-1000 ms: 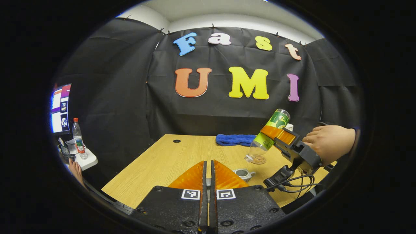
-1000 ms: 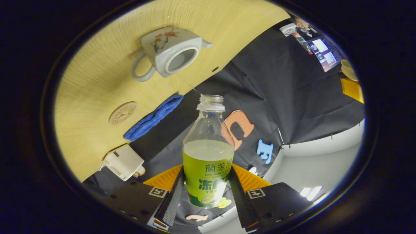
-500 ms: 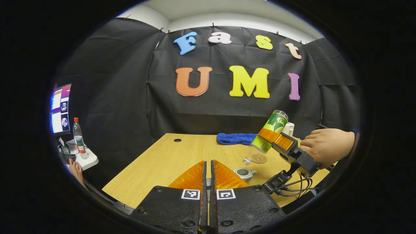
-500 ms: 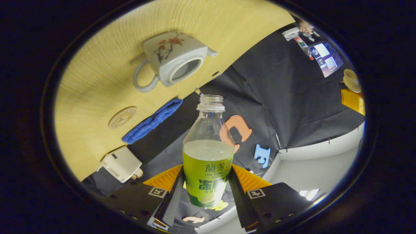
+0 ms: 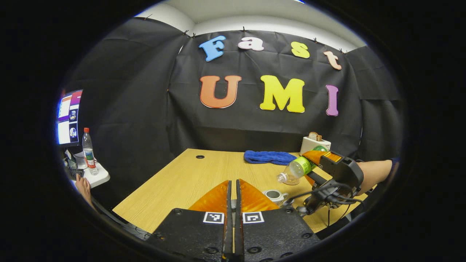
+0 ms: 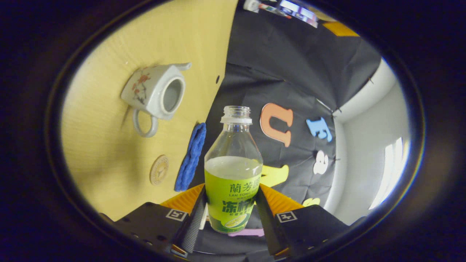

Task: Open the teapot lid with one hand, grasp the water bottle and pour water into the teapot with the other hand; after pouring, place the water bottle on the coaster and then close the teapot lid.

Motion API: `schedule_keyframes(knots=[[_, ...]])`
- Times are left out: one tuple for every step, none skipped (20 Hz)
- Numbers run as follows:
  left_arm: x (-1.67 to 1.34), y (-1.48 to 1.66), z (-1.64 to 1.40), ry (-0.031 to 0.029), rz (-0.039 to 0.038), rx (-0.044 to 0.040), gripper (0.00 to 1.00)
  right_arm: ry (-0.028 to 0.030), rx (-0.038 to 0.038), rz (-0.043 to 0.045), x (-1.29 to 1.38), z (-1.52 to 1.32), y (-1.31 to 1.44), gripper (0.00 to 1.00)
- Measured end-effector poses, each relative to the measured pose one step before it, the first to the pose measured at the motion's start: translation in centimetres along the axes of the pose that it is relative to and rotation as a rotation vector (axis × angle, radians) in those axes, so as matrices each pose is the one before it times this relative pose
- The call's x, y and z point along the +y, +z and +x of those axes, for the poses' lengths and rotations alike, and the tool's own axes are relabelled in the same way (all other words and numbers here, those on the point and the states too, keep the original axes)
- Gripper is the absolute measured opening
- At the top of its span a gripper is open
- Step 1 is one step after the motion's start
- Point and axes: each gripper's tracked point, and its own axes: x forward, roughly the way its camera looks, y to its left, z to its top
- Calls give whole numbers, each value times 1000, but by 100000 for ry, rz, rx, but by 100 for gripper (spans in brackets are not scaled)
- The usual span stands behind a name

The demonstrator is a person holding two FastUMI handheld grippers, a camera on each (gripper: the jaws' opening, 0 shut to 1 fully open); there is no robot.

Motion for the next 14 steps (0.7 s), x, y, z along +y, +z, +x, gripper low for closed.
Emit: schedule_keyframes(knots=[[-236, -28, 42, -319, -101, -83, 4, 1059, 675, 8297, 46, -27, -370, 74], [-195, 61, -3, -408, -33, -28, 4, 1003, 368, 7948, -105, -119, -155, 74], [-214, -74, 121, -537, -22, -15, 4, 544, 783, 8265, -190, -190, -266, 74], [-177, 32, 2, -481, 70, 56, 4, 731, 409, 8436, -122, -83, -234, 77], [-188, 13, -67, -475, 21, -65, 4, 807, 280, 9090, -108, -67, -95, 74], [-191, -2, 18, -412, -142, 49, 4, 1085, -98, 9128, -228, -187, 35, 74], [-198, -85, 20, -339, -77, 61, 4, 811, 331, 9884, -270, 101, -154, 74], [-114, -17, -12, -151, 164, 58, 4, 1802, 552, 10173, -118, 352, -245, 77], [39, -53, 15, -50, 384, 143, 4, 994, 1326, 9510, -372, 347, -354, 73], [-32, 2, 59, 39, 289, 76, 5, 1844, 1645, 9154, -261, 329, -353, 76], [-27, -61, 39, 62, 263, 215, 5, 1606, 1517, 8693, -230, 1175, -767, 77], [-32, -100, 8, 292, 415, 463, 5, 632, 1147, 7293, -678, 658, -472, 76], [169, -60, 46, 72, 158, 70, 5, 583, 1007, 7192, -557, 748, -439, 73], [-121, 12, -31, -376, -47, 62, 5, 1299, 1242, 7041, -314, 716, -673, 73]])
